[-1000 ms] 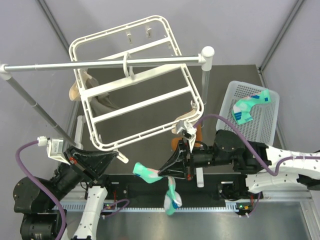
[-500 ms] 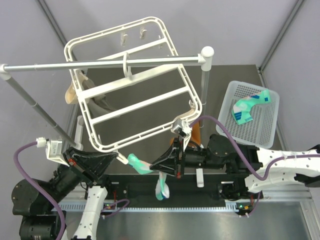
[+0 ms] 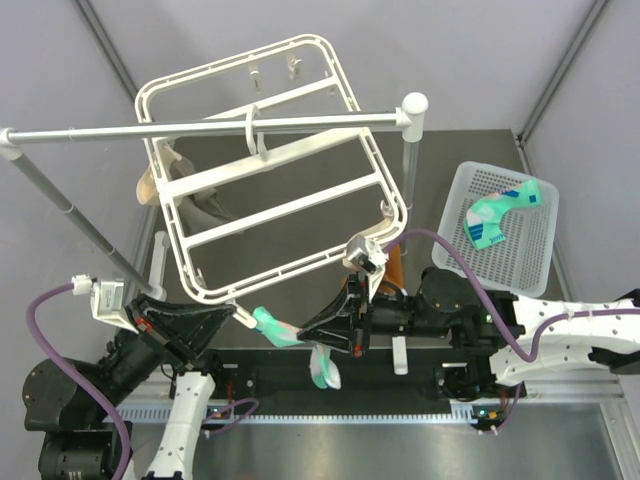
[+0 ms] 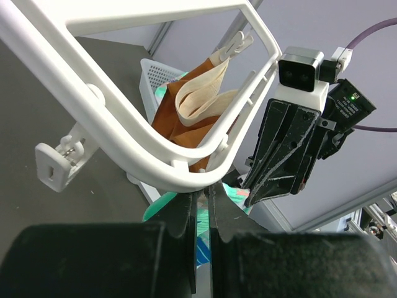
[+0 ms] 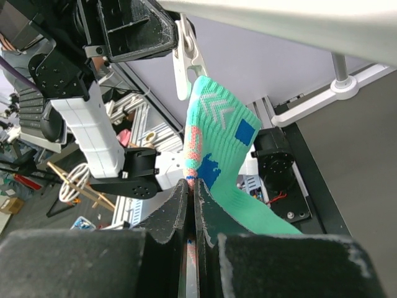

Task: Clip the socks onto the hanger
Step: Clamp the sock onto the hanger.

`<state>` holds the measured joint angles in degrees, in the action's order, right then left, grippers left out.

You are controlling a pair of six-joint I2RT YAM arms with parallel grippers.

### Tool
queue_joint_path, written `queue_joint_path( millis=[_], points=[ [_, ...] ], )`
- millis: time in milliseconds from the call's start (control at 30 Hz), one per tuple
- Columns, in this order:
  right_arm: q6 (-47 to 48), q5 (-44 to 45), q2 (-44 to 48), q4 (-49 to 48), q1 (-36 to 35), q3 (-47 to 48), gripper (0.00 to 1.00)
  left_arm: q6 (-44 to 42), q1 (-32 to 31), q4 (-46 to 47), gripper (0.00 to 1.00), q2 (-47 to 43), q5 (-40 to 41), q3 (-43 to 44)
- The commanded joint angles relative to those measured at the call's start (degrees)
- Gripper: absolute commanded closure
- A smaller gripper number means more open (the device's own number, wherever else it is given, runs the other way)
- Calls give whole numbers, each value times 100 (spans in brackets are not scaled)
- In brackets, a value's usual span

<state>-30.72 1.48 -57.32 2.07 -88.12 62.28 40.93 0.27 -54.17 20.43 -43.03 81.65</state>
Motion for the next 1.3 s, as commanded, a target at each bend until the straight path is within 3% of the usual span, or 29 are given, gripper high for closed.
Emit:
queue_joint_path(
  millis=[0, 967, 1067, 1133, 1167, 1267],
  points=[
    [-48, -60, 63, -505, -74, 12, 100, 91, -10, 249, 100, 102, -13, 44],
    [101, -253, -394, -945, -13, 267, 100, 117, -10, 364, 99, 32, -101, 0],
    [84, -288, -429, -980, -13, 293, 100, 100, -10, 355, 83, 14, -101, 9],
    [92, -297, -429, -1006, -13, 311, 100, 73, -10, 346, 66, -30, -66, 9],
    [101, -306, -447, -1015, -13, 328, 100, 56, -10, 329, 53, -47, -66, 27],
    [127, -271, -455, -989, 22, 346, 100, -14, -10, 285, 40, -65, -48, 62]
  ],
)
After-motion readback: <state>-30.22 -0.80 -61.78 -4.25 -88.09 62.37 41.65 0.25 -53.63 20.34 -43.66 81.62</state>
